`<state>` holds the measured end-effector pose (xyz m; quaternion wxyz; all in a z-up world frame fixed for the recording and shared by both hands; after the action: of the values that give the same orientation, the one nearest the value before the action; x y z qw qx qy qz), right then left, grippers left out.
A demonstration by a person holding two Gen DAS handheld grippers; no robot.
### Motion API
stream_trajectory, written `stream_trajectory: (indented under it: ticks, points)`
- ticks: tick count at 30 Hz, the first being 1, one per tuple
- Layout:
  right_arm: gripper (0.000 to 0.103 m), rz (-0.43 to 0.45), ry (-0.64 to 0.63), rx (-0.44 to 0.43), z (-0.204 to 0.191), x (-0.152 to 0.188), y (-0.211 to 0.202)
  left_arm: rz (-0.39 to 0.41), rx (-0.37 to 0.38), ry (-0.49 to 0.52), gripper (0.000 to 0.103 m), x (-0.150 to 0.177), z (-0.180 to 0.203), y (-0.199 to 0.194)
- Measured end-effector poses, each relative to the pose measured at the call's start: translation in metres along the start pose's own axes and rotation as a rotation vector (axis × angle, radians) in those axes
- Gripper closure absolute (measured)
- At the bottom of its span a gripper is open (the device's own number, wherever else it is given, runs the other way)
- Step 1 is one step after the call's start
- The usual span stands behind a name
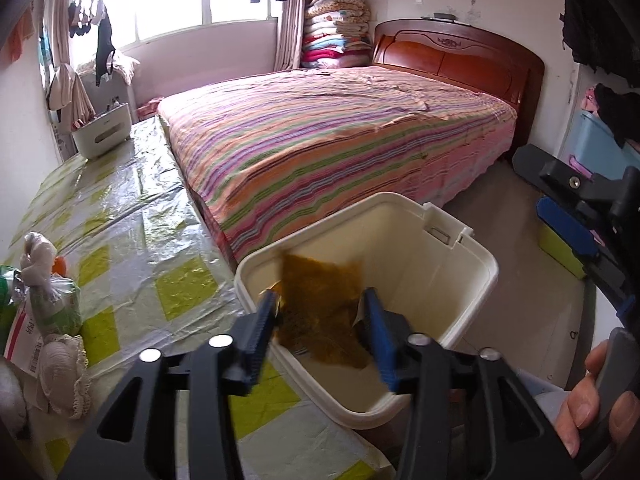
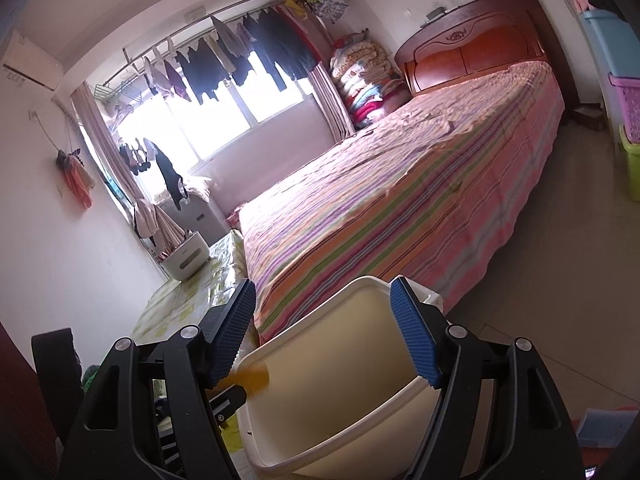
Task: Collect trash
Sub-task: 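Drop the bottle into the cream bin with the right tool while the left tool carries the bag there, then release the yellow bag into the bin with the left tool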
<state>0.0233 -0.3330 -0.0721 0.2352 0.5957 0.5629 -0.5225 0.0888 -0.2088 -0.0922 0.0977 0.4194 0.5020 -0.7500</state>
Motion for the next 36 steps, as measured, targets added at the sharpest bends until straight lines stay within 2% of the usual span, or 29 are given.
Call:
stream_trajectory:
  ticks: [2,6,13,21,28,36]
  points:
    - [0.034,0.0,-0.008,0.0,-0.004,-0.001,0.0,0.021,-0.013,-0.01,0.032,-0.003,-0.003,-0.003]
    - [0.034,-0.002,-0.012,0.001,-0.004,-0.001,0.002,0.052,-0.032,-0.033,0.024,-0.01,-0.012,-0.012]
    - [0.032,-0.02,-0.022,-0.012,-0.012,0.002,0.008,0.088,-0.092,-0.075,0.023,-0.019,-0.039,-0.028]
    - [0.031,-0.042,-0.066,-0.057,-0.043,0.009,0.017,0.158,-0.181,-0.116,0.023,-0.029,-0.081,-0.055]
    - [0.029,-0.098,-0.144,-0.164,-0.1,0.02,0.032,0.21,-0.286,-0.165,0.023,-0.031,-0.128,-0.083]
    - [0.028,-0.154,-0.302,-0.332,-0.192,0.028,0.049,0.24,-0.383,-0.26,0.023,-0.03,-0.193,-0.11]
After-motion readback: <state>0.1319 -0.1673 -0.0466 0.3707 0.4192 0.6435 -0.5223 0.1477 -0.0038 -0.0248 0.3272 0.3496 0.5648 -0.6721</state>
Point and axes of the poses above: each gripper's, at about its wrist camera, not at the fingertips, and y roughly the way its jaws point, z to its right, x to its underside, the point moved 8 cm from there along y, roughly the way its jaws point, and after that the axes turned 12 degrees about -y, right-handed, at the moved point
